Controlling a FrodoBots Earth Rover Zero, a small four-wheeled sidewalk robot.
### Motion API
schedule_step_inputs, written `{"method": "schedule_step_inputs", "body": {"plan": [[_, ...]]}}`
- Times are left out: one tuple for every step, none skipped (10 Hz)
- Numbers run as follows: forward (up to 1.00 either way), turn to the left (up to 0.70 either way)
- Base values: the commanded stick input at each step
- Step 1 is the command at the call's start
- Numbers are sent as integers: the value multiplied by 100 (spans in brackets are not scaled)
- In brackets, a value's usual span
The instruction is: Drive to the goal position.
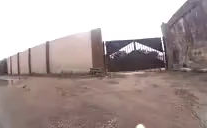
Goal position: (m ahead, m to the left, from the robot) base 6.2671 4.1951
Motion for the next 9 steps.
{"method": "schedule_step_inputs", "body": {"plan": [[70, 0], [70, 0], [70, 0], [70, 0], [70, 0], [70, 0], [70, 0], [70, 0], [70, 0]]}}
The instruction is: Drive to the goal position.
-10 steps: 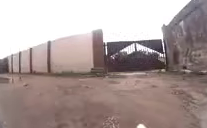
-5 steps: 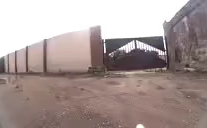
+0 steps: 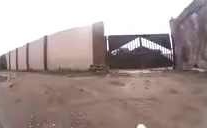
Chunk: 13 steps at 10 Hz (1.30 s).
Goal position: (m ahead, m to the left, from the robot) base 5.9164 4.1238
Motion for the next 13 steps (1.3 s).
{"method": "schedule_step_inputs", "body": {"plan": [[70, 0], [70, 0], [70, 0], [70, 0], [70, 1], [70, 8], [70, 35], [70, 35], [70, 35], [70, 35], [70, 35], [70, 35], [70, 35]]}}
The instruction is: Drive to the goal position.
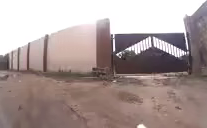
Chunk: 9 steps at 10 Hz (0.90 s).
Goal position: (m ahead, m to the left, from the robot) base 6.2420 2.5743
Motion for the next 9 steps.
{"method": "schedule_step_inputs", "body": {"plan": [[70, 35], [70, 35], [70, 35], [70, 35], [70, 30], [70, 7], [70, 0], [70, 0], [70, 0]]}}
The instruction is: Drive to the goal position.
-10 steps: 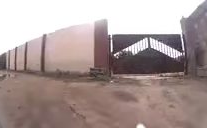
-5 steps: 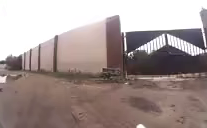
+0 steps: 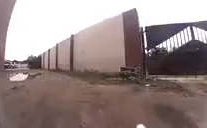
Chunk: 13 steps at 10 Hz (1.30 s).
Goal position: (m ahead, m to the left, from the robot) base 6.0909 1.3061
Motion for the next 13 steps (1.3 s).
{"method": "schedule_step_inputs", "body": {"plan": [[70, 0], [70, 0], [70, 0], [70, 0], [70, 0], [70, 0], [70, 0], [70, 0], [70, 0], [70, 0], [70, 0], [70, 0], [70, 0]]}}
